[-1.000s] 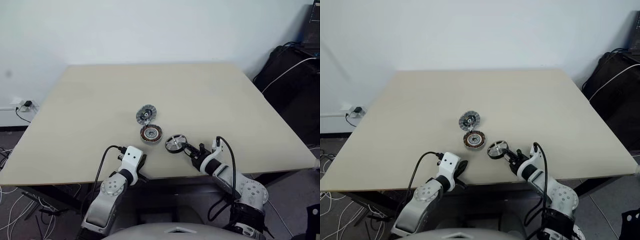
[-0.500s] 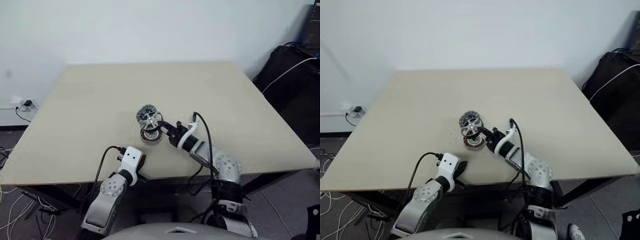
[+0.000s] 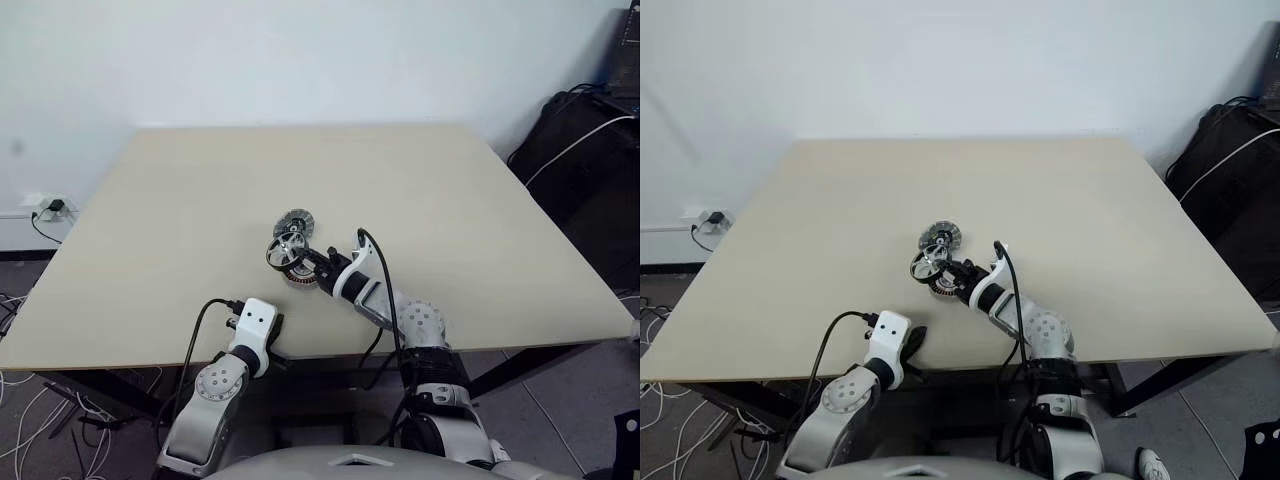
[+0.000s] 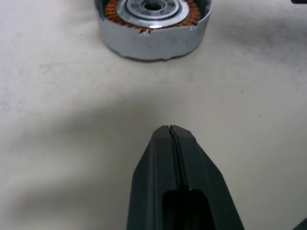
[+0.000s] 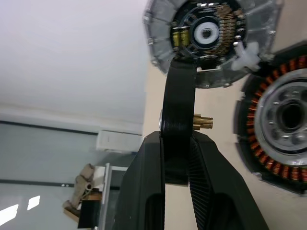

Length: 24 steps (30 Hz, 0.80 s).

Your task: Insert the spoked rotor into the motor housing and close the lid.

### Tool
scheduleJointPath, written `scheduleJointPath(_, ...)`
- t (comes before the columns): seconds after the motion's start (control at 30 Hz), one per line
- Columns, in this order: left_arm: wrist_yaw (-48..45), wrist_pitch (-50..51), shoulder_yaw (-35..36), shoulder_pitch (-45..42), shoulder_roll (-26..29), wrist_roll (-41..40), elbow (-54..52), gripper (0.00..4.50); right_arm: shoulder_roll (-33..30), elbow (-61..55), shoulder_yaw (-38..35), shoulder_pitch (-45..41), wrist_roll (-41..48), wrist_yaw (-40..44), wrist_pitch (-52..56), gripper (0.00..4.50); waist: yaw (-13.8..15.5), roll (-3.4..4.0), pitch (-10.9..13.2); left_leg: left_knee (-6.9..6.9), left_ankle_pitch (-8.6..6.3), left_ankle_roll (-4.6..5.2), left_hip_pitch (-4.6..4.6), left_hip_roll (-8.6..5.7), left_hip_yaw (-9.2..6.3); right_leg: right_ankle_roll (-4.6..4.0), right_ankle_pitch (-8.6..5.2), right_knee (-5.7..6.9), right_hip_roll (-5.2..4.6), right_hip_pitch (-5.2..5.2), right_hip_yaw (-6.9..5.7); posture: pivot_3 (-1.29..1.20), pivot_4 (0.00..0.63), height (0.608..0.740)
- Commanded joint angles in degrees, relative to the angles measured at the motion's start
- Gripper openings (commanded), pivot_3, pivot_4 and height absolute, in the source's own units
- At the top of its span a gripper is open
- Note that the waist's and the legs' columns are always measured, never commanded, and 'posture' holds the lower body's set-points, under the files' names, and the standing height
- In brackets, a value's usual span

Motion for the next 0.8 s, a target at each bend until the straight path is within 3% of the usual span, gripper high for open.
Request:
scheduleJointPath(0.03, 0.14, -0.41, 0.04, -0.39, -0.09, -0.25, -3.38, 0.0, 0.25, -0.02, -0.7, -1.57, -0.74, 1.62, -1.16, 0.36, -0.01, 0.0, 0.0, 0.0, 0.0, 0.0, 0.0, 0.0, 0.0, 0.0, 0.0, 0.0, 0.0, 0.0, 0.0, 0.0, 0.0, 0.74)
scheduleJointPath(0.8, -0.18, -0.27, 0.11, -1.47, -0.26, -0.45, -2.81, 0.0, -0.1, 6.84, -3.98, -3.7, -5.84, 3.51, -3.24, 0.36, -0.15, 0.03, -0.01, 0.0, 0.02, -0.03, 0.04, -0.01, 0.02, 0.0, 0.01, 0.02, 0.01, 0.02, 0.0, 0.0, 0.0, 0.74)
